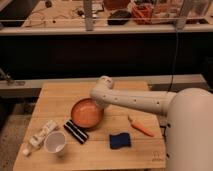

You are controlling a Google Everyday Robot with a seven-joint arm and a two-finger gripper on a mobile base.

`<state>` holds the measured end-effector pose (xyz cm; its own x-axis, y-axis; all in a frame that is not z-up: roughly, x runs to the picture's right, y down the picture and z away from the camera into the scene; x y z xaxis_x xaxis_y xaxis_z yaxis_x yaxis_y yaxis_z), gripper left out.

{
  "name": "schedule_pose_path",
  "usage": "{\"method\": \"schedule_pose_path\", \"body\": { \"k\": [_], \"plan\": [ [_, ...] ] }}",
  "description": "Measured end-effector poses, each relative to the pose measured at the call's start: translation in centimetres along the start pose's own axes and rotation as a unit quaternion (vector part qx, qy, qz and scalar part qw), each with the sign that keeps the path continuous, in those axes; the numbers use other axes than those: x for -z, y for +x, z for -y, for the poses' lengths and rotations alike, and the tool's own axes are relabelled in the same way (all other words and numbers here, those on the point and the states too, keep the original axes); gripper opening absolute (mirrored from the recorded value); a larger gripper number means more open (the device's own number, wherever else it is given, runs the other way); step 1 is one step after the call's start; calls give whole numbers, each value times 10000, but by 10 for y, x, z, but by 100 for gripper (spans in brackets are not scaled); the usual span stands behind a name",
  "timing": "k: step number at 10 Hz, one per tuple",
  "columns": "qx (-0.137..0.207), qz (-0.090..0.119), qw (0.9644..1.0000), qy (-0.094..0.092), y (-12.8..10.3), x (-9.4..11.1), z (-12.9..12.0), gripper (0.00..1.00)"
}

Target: Drag the ceramic bowl in a circle

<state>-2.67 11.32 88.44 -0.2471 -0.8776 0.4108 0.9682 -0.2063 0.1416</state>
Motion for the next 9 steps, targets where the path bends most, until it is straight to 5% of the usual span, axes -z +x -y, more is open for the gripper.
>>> {"method": "schedule_pose_path", "body": {
  "k": [9],
  "plan": [
    [245, -50, 9997, 17, 19, -8, 23, 0]
  ]
}}
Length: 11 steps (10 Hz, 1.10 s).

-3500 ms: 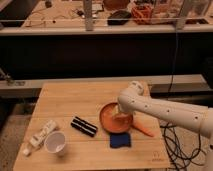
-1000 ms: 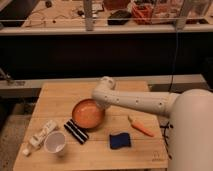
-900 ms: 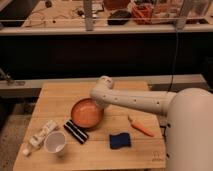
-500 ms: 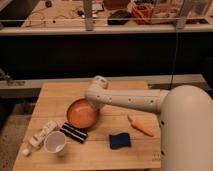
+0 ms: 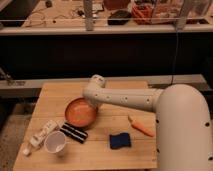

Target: Drag the ceramic bowl in a circle

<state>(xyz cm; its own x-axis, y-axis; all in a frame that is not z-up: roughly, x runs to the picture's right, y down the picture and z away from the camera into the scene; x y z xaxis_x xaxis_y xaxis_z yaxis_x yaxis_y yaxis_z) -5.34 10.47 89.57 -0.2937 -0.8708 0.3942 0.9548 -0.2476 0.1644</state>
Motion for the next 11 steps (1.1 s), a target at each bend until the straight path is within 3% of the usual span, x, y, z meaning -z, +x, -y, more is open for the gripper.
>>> {"method": "schedule_pose_path", "body": {
  "k": [11],
  "plan": [
    [20, -66, 10000, 50, 4, -9, -15, 0]
  ]
}}
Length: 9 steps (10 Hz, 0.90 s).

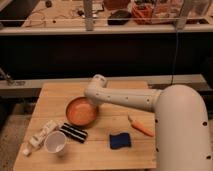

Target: Drag the ceramic bowl in a circle

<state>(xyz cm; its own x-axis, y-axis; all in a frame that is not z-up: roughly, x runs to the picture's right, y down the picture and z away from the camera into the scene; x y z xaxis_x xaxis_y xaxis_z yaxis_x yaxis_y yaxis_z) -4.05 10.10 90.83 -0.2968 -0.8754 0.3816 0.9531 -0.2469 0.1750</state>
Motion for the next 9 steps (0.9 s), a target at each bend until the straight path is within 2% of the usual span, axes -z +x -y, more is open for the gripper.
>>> {"method": "schedule_pose_path", "body": {
  "k": [9],
  "plan": [
    [70, -53, 10000, 27, 3, -5, -1, 0]
  ]
}}
